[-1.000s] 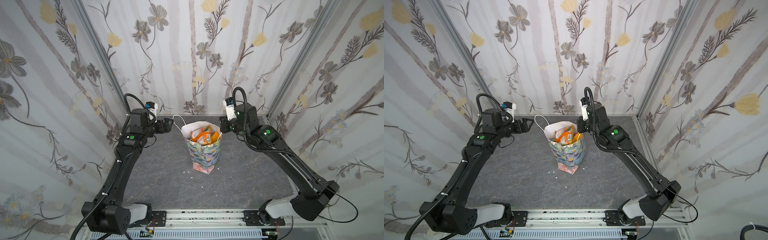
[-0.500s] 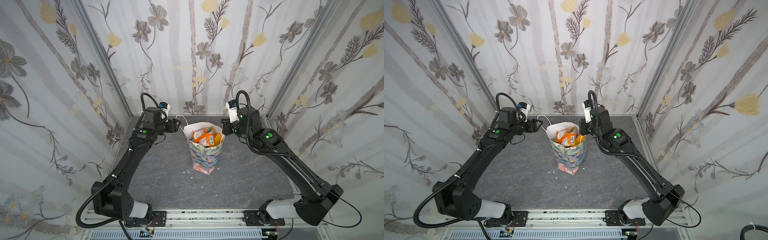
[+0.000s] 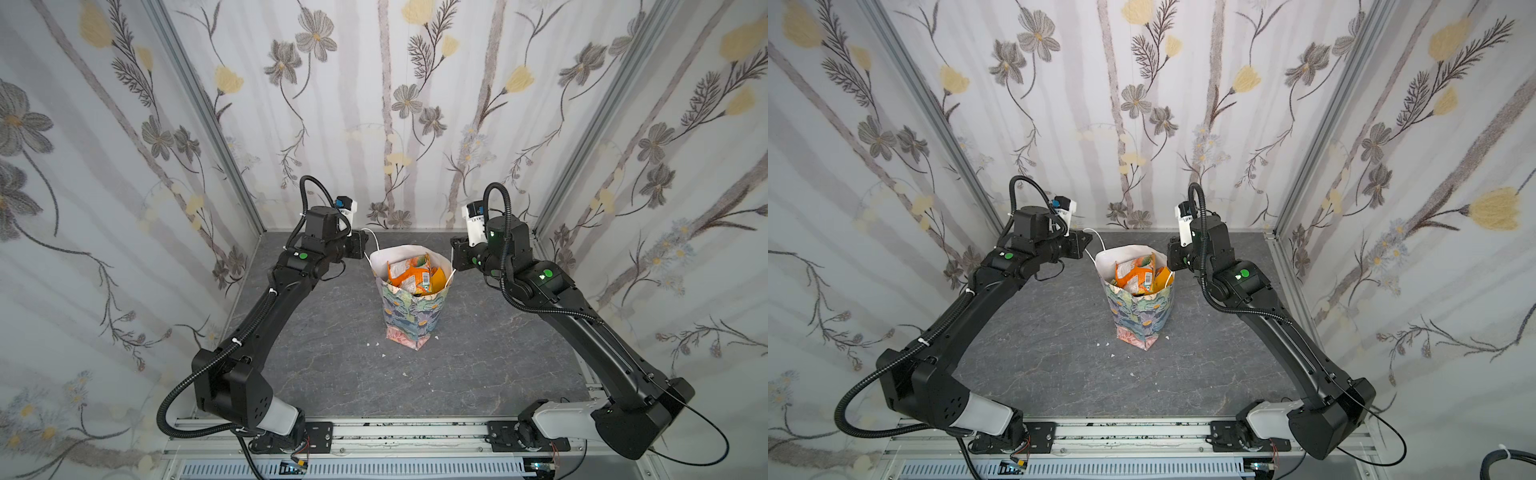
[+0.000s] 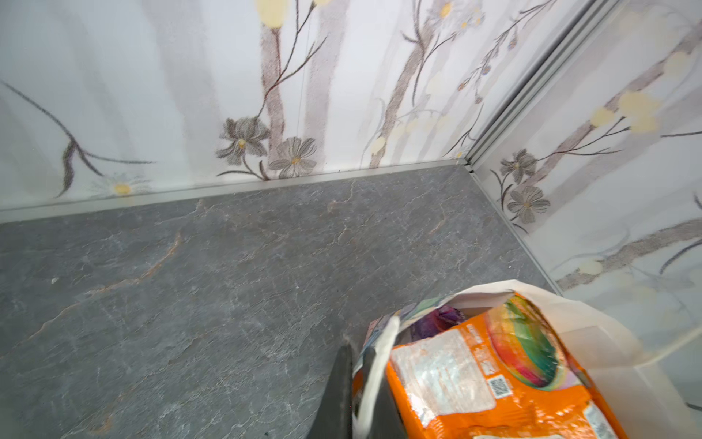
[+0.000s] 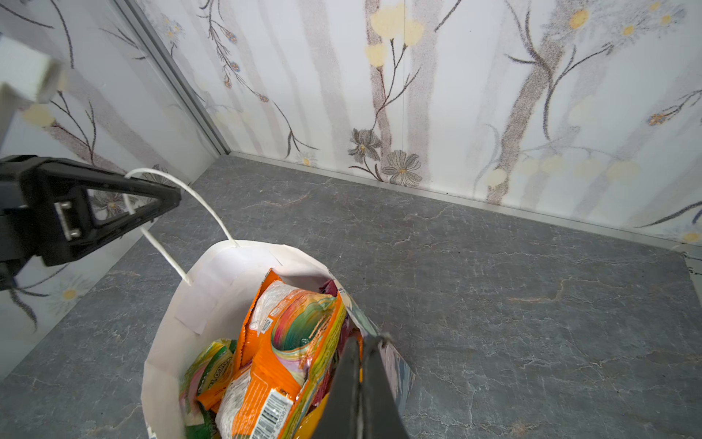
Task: Place the snacks into the paper bag
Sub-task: Pick up the paper bag from the center of the table, then place the paper bag at the center of the table.
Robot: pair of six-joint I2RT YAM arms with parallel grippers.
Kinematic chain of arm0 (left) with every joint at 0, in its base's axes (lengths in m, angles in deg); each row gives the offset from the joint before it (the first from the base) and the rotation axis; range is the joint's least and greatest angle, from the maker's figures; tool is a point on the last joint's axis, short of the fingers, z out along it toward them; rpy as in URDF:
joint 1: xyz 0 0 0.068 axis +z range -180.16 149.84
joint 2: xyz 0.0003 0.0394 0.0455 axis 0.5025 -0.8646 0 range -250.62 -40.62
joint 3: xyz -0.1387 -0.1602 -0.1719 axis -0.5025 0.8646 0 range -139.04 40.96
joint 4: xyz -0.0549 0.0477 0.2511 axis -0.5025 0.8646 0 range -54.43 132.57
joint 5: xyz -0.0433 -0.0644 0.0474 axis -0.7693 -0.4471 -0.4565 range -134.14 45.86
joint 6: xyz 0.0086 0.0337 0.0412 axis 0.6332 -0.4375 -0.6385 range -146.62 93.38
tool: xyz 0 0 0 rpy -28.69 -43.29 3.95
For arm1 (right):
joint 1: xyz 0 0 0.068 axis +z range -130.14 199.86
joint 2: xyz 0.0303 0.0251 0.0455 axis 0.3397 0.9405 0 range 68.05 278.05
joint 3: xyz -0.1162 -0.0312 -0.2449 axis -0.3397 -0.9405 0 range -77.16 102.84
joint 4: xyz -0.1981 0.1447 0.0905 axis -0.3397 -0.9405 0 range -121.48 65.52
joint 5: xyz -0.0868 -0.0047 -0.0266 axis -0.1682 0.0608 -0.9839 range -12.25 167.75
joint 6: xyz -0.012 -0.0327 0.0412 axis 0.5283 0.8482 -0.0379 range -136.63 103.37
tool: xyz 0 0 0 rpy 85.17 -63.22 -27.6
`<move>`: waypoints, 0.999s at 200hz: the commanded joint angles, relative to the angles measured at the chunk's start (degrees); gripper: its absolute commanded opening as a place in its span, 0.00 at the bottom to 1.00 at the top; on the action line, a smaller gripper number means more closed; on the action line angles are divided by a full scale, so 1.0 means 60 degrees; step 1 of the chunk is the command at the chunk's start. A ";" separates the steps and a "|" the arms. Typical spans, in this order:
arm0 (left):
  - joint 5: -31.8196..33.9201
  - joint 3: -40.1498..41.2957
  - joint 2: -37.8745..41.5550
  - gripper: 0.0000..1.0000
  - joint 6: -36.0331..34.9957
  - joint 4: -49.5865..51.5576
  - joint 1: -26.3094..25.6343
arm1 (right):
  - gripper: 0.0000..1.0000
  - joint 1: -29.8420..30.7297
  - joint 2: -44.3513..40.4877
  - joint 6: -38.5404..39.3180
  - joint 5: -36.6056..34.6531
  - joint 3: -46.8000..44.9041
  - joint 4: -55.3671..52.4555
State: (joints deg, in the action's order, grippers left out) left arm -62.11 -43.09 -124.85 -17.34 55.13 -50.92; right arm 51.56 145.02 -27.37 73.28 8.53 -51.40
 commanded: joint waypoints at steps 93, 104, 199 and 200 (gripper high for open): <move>0.0999 -0.0383 0.0720 0.00 0.0084 -0.0121 -0.0628 | 0.00 -0.0213 0.1161 0.0634 0.0894 0.1641 0.0824; 0.1105 -0.0486 0.0693 0.00 0.0109 -0.0014 -0.0632 | 0.00 -0.0270 0.1161 0.0606 0.0911 0.1547 0.0781; 0.2312 -0.0674 0.0457 0.07 0.0238 0.0357 -0.0627 | 0.05 -0.0697 0.1280 0.0536 0.1094 0.1100 0.0526; 0.2324 -0.0679 0.0465 0.07 0.0224 0.0366 -0.0628 | 0.07 -0.0698 0.1279 0.0541 0.1088 0.1100 0.0529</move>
State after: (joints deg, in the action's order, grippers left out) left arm -52.89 -46.15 -122.62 -16.07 57.31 -54.70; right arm 47.50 152.89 -24.09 78.94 15.46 -51.77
